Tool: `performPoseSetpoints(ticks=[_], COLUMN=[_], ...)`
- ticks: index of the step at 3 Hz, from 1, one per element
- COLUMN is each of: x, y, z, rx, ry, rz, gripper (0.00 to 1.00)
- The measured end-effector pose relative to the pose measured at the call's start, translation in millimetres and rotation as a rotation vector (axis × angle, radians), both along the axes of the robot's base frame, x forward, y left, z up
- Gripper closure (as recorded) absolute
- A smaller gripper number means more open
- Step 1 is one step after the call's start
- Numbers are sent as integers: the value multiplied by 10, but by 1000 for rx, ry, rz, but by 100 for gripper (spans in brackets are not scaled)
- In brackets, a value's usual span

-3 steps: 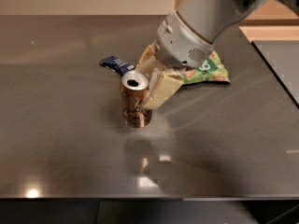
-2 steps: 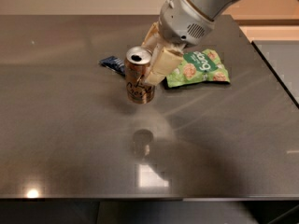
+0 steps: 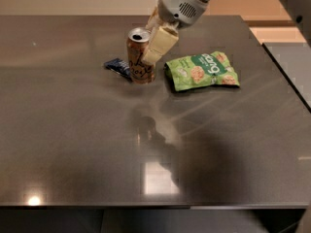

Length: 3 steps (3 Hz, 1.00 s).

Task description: Move orange can near rxbar blueberry

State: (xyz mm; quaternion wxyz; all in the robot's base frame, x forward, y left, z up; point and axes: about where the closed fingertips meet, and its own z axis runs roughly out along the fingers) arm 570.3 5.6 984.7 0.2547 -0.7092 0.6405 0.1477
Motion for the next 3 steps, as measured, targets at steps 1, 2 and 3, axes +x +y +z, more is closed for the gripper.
performPoseSetpoints(ticks=[1, 2, 3], x=[243, 422, 526], y=[117, 233, 302], z=[-62, -164, -291], rx=[0, 0, -2], ry=[19, 42, 66], rz=[-18, -26, -28], gripper=[100, 100, 100])
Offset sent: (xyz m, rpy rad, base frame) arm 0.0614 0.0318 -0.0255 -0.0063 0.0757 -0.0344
